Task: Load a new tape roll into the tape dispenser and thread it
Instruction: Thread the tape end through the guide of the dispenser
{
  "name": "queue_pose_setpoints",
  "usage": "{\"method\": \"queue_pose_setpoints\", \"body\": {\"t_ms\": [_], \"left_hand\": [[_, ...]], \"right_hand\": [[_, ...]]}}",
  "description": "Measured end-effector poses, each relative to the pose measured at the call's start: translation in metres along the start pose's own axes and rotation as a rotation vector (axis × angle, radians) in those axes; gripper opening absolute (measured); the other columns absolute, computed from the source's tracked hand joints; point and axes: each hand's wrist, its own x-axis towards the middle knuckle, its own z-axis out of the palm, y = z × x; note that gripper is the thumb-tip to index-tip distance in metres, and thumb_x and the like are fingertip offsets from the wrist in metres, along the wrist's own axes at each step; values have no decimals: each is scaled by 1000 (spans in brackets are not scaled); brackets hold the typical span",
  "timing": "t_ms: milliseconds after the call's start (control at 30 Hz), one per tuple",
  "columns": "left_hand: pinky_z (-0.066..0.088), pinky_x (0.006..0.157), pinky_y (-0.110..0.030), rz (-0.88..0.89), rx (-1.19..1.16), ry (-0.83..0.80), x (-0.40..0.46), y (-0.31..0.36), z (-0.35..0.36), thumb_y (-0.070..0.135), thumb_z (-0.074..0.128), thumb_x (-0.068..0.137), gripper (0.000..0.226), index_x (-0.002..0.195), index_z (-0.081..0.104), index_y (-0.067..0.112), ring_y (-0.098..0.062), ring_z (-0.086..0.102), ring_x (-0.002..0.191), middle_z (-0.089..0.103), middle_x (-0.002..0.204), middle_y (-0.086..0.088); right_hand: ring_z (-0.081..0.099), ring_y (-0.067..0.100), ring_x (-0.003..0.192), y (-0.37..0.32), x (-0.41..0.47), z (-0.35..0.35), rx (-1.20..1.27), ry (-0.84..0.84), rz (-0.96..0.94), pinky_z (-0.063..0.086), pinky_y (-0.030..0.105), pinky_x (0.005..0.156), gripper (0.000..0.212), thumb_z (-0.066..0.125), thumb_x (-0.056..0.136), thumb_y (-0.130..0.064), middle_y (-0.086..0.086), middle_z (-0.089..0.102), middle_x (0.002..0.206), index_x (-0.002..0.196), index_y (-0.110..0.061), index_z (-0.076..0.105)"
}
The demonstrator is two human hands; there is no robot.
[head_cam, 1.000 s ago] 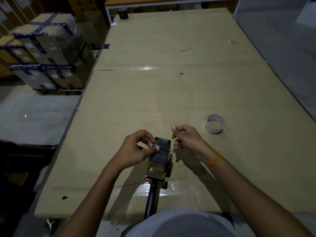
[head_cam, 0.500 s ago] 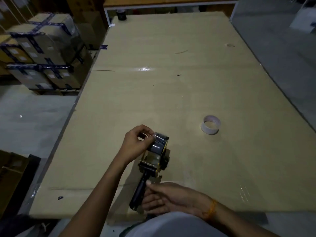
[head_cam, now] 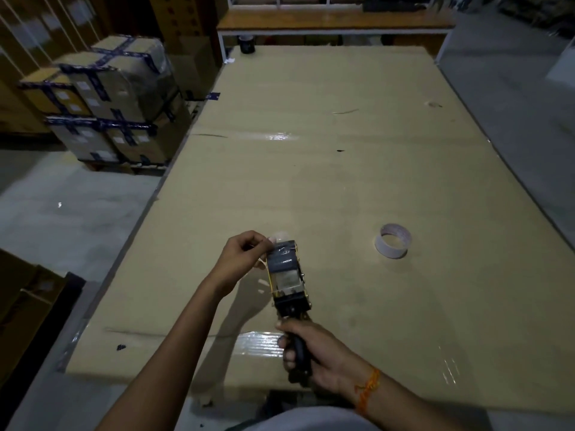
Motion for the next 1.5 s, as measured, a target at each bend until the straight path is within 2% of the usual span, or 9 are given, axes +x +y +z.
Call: {"method": "queue_pose_setpoints", "body": {"t_ms": [133, 500, 800, 967, 1100, 1200, 1300, 1400, 1500], "left_hand": [[59, 68, -24, -46, -117, -74, -5, 0, -5, 20, 69, 104, 22, 101, 75, 0, -11, 68, 77, 73, 89, -4], [58, 69, -26, -43, -333, -134, -19, 1, 8, 8, 59, 107, 21, 88, 67, 13, -10, 66, 80, 70, 82, 3], [57, 82, -29, -3, -414, -146, -26, -15, 11, 19, 55, 111, 16, 110, 67, 10, -18, 67, 103, 72, 109, -4], [67, 72, -28, -227, -555, -52, -25, -18, 28, 35, 55, 111, 33, 121, 66, 5, -21, 77, 86, 77, 106, -14], [69, 67, -32, -532, -572, -160, -25, -18, 31, 64, 63, 99, 69, 114, 68, -3, -27, 77, 77, 77, 92, -19], [67, 66, -27, -561, -485, -195, -25, -20, 37, 48, 77, 95, 52, 106, 72, -2, -21, 75, 75, 73, 93, -18], [65, 65, -22, -521, -451, -167, -23, -22, 49, 24, 78, 98, 29, 104, 72, -3, -19, 73, 76, 73, 91, -16], [64, 66, -20, -475, -373, -179, -23, -25, 58, 8, 75, 99, 10, 97, 75, -2, -19, 72, 79, 75, 92, -18], [63, 64, -20, -434, -273, -242, -19, -25, 66, 5, 71, 101, 9, 94, 75, 1, -16, 71, 69, 74, 85, -15]], "right_hand": [[53, 17, 42, -3, -11, -7, -141, 98, -162, 44, 23, 41, 17, 76, 94, -12, 11, 63, 66, 107, -5, 66], [58, 20, 44, -13, -41, -32, -439, 195, -356, 49, 27, 46, 10, 78, 90, -6, 13, 64, 64, 88, -7, 68], [72, 30, 57, -17, -60, -44, -438, 273, -535, 58, 32, 52, 25, 85, 88, -9, 18, 80, 81, 106, -7, 67], [61, 23, 45, -18, -69, -61, -601, 410, -644, 48, 28, 42, 29, 90, 85, -17, 11, 78, 76, 105, -21, 69], [63, 5, 51, -16, -70, -75, -754, 498, -742, 49, 20, 49, 36, 93, 80, -21, -17, 75, 75, 101, -38, 70], [71, -3, 76, -17, -72, -90, -918, 577, -791, 52, 16, 62, 37, 95, 74, -37, -28, 74, 85, 96, -46, 66], [71, 0, 76, -17, -77, -100, -1034, 663, -815, 53, 21, 62, 36, 88, 72, -55, -27, 70, 75, 95, -54, 59], [70, -4, 77, -13, -85, -103, -1061, 680, -848, 51, 17, 61, 28, 77, 84, -58, -30, 69, 77, 105, -51, 60], [73, -7, 85, 0, -88, -108, -943, 671, -798, 60, 27, 71, 29, 77, 85, -54, -29, 76, 89, 112, -47, 68]]}}
